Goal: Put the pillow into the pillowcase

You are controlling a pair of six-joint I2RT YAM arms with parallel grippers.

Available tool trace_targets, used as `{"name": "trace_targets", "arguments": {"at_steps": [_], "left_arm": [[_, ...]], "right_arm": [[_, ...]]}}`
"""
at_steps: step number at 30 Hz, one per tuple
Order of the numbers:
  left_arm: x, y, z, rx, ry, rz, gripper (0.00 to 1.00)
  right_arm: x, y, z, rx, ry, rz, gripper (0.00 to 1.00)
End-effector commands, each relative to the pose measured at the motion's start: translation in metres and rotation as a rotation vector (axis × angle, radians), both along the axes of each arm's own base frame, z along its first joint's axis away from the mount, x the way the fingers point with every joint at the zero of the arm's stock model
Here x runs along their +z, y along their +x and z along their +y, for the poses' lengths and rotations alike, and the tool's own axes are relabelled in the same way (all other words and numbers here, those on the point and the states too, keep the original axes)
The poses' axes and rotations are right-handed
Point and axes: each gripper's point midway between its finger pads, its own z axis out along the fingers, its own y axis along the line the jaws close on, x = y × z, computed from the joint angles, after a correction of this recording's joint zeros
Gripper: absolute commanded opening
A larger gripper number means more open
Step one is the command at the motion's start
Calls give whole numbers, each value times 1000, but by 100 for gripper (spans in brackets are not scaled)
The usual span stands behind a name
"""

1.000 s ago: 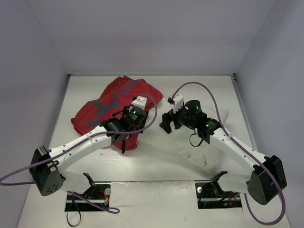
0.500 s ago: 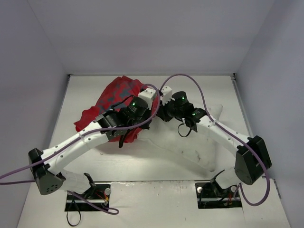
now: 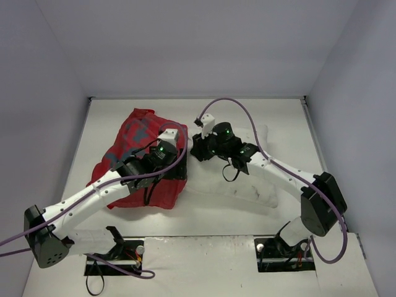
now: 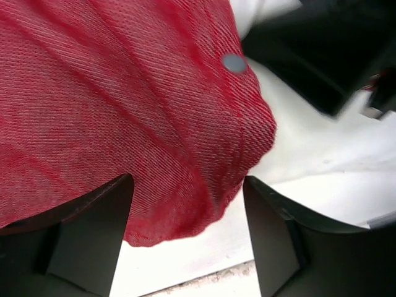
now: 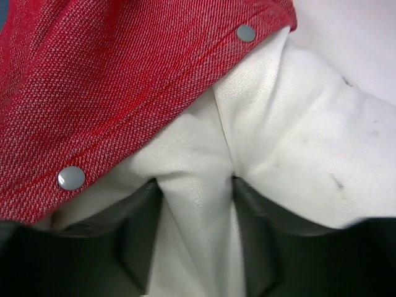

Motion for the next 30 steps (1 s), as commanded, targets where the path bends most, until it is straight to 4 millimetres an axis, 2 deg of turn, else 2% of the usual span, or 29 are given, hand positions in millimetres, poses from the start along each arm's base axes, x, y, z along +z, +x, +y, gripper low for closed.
{"name": "trace_targets", "arguments": {"at_steps": [1,2,3,4,6,7,9,10,11,12,13,15,16,17,18,19,20,22,23,24,25,27,28,30], "left_arm": [[58,18,17,118,-75,-154,69],[66,21,19,117,-61,-180,70],[84,27,22,136,-65,-226,71],[88,32,24,135,-30,-248,71],[101,43,32,175,10,-302,72],[109,51,29,184,19,-319,72],[115,64,30,185,48,-329,72],[125,71,29,190,38,-341,71],[116,83,25,177,63,-315,72],[115,89,24,175,68,-310,72],[112,101,18,165,94,-304,72],[108,115,19,163,122,-292,72],[100,124,15,155,146,-276,72],[104,130,12,148,143,-281,72],[103,136,13,152,147,-280,72],[95,143,11,142,172,-266,72],[98,149,12,144,174,-269,71],[88,157,11,137,197,-252,72],[87,159,11,136,196,-247,72],[84,161,12,140,201,-242,72],[79,163,14,140,211,-232,72],[75,166,14,136,216,-223,72],[70,168,13,121,229,-215,72],[69,169,4,81,212,-205,72]], "right_arm": [[67,13,-1,15,115,-170,48],[80,14,-6,17,125,-198,55],[84,14,-11,24,126,-198,66],[98,24,-21,2,133,-221,69],[105,33,-33,-16,122,-229,77],[113,45,-45,-52,124,-246,79],[112,57,-54,-79,118,-245,84],[109,63,-57,-89,113,-235,85],[101,77,-62,-106,106,-213,86],[95,82,-62,-109,111,-188,87],[74,88,-61,-100,105,-134,87],[57,91,-54,-86,111,-87,87],[47,90,-50,-63,113,-64,87],[25,87,-45,-50,102,-18,87],[18,87,-41,-37,114,-13,85],[10,84,-38,-30,125,11,83],[-5,76,-36,-16,125,45,73],[-12,66,-35,-20,128,73,50],[-14,64,-39,-49,120,76,35],[-26,53,-41,-69,103,100,7],[-16,47,-43,-89,110,82,0],[-16,40,-51,-173,107,86,0],[-13,27,-53,-189,113,83,0],[-14,20,-60,-270,117,94,0]]}}
